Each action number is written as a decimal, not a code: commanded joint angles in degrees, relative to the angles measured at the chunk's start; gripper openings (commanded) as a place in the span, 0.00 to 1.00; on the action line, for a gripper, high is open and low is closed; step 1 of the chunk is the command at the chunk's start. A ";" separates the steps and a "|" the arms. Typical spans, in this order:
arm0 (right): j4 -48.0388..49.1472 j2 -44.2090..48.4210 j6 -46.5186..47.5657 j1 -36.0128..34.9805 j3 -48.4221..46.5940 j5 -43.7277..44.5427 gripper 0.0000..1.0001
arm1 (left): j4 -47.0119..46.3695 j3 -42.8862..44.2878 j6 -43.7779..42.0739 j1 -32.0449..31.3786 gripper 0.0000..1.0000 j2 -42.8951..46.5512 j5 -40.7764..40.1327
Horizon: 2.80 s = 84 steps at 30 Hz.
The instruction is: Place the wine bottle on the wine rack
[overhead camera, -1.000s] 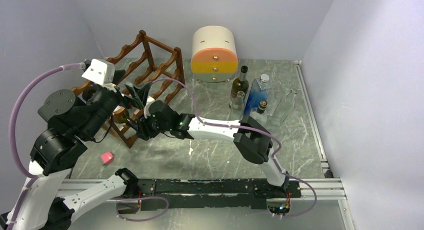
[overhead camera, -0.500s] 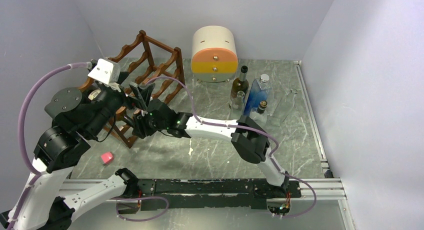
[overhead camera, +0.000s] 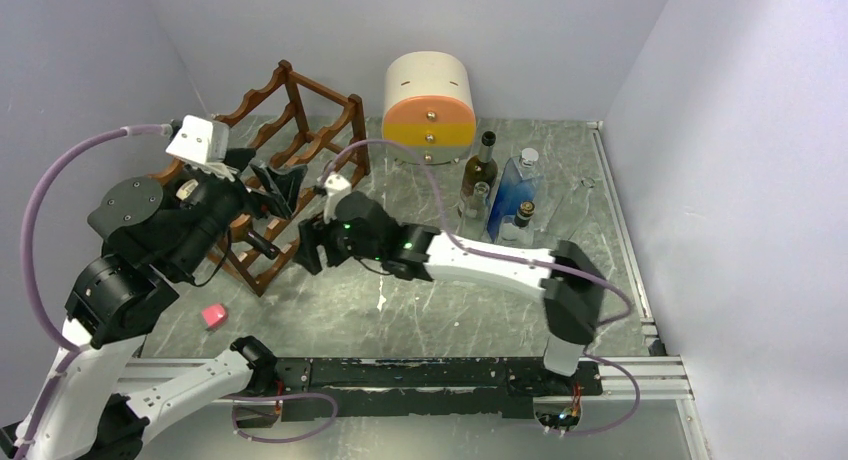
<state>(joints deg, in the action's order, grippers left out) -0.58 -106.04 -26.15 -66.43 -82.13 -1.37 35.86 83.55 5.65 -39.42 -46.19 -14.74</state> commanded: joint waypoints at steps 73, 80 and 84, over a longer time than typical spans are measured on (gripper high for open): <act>-20.32 24.34 18.36 36.29 -4.91 2.83 0.00 | -27.97 -35.96 9.28 0.14 0.95 1.33 19.62; -17.72 27.56 15.10 35.53 -1.73 -9.06 0.00 | -37.98 -41.83 2.48 0.13 0.95 -0.42 21.41; -17.62 28.80 13.34 34.78 -1.41 -12.95 0.00 | -39.70 -43.39 2.50 0.13 0.95 -0.99 21.02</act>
<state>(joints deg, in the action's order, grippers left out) -24.29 -80.58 -9.78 -30.92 -83.24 -6.87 3.09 40.95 10.46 -39.40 -46.98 4.64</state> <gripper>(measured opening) 0.342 0.950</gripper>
